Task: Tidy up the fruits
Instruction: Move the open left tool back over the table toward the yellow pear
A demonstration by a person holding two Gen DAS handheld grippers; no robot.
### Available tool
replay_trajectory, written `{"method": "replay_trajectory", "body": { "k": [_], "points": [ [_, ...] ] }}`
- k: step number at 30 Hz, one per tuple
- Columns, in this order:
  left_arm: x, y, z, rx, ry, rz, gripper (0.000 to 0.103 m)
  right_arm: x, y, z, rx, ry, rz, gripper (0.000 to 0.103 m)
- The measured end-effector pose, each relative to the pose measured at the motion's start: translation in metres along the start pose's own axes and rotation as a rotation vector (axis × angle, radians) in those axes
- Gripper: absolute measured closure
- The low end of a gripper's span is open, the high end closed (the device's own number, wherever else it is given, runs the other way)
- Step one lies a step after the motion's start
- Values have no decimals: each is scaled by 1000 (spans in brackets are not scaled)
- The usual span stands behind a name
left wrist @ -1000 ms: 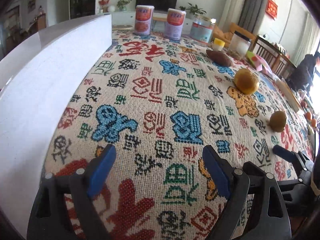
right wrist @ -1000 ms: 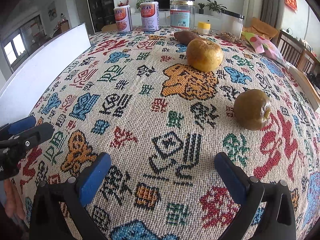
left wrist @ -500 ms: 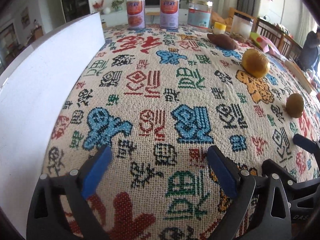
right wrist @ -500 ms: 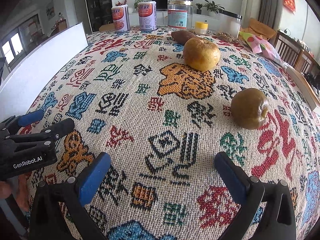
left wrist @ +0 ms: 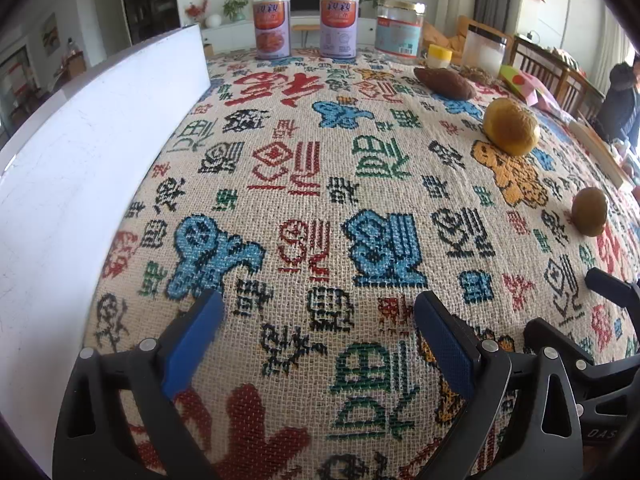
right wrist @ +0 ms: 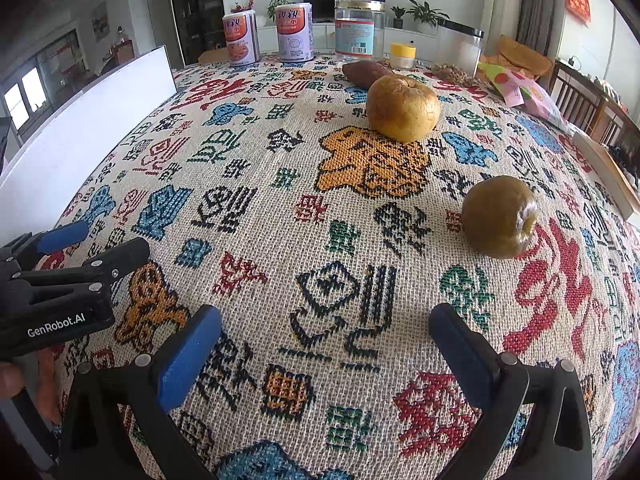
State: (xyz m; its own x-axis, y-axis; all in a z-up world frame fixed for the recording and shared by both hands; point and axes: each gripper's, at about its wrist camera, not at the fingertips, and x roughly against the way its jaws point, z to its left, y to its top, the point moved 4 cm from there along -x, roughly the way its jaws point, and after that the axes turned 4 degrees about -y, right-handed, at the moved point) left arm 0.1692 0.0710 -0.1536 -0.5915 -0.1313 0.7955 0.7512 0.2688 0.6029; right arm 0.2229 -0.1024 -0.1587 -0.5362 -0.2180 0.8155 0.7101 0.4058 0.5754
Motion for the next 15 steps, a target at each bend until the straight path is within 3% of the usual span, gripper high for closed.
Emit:
{"method": "replay_trajectory", "body": {
  "k": [15],
  "points": [
    [0,0,1,-3,5,1,4,1,0,-1,-11,13,-4,0]
  ]
}}
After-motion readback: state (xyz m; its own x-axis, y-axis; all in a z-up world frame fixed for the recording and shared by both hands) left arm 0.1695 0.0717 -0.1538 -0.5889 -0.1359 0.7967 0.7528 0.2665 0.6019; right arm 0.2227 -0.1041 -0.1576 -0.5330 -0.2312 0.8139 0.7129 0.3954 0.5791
